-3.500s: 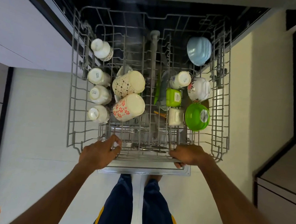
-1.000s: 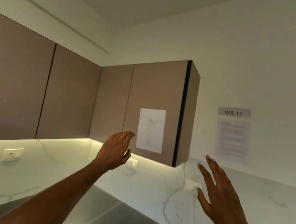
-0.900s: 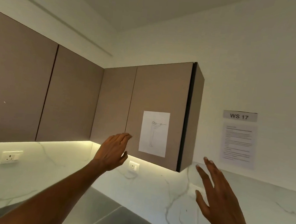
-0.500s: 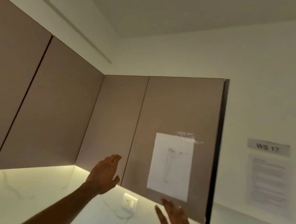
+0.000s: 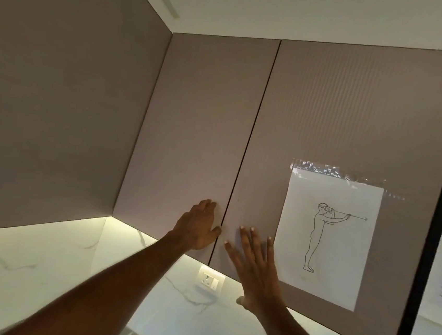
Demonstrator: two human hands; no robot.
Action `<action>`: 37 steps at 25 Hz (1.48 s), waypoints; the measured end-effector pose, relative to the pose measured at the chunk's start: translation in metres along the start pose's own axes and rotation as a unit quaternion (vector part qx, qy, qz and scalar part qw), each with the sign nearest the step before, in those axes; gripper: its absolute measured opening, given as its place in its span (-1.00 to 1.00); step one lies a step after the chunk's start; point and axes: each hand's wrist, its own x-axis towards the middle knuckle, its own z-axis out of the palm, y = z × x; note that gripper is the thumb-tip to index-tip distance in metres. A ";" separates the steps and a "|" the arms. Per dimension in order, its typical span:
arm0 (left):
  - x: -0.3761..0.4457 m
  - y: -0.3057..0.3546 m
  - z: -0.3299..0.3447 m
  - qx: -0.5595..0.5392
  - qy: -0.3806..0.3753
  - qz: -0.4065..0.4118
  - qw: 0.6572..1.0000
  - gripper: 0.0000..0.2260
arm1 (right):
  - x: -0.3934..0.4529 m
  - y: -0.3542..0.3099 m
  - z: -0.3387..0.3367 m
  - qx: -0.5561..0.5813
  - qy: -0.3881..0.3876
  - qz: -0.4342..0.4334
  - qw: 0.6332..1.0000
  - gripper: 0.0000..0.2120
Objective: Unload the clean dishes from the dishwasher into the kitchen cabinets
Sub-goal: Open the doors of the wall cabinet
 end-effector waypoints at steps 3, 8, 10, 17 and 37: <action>0.009 0.000 0.017 -0.019 0.005 0.002 1.000 -0.35 | 0.016 0.007 0.014 -0.042 -0.007 0.026 0.999 0.38; 0.013 0.001 0.025 -0.033 0.062 0.001 0.998 -0.42 | 0.018 0.008 0.022 -0.077 0.030 0.010 0.997 0.31; 0.015 0.002 0.022 -0.048 0.051 -0.011 0.997 -0.41 | 0.011 0.003 0.021 -0.078 0.044 -0.007 0.996 0.24; 0.000 0.032 -0.027 -0.369 0.102 0.030 0.924 -0.62 | -0.045 -0.007 -0.016 -0.048 0.146 -0.082 0.985 0.06; -0.291 0.327 -0.082 -0.331 0.198 -0.084 0.919 -0.69 | -0.262 0.069 -0.307 0.412 0.288 0.186 0.844 0.02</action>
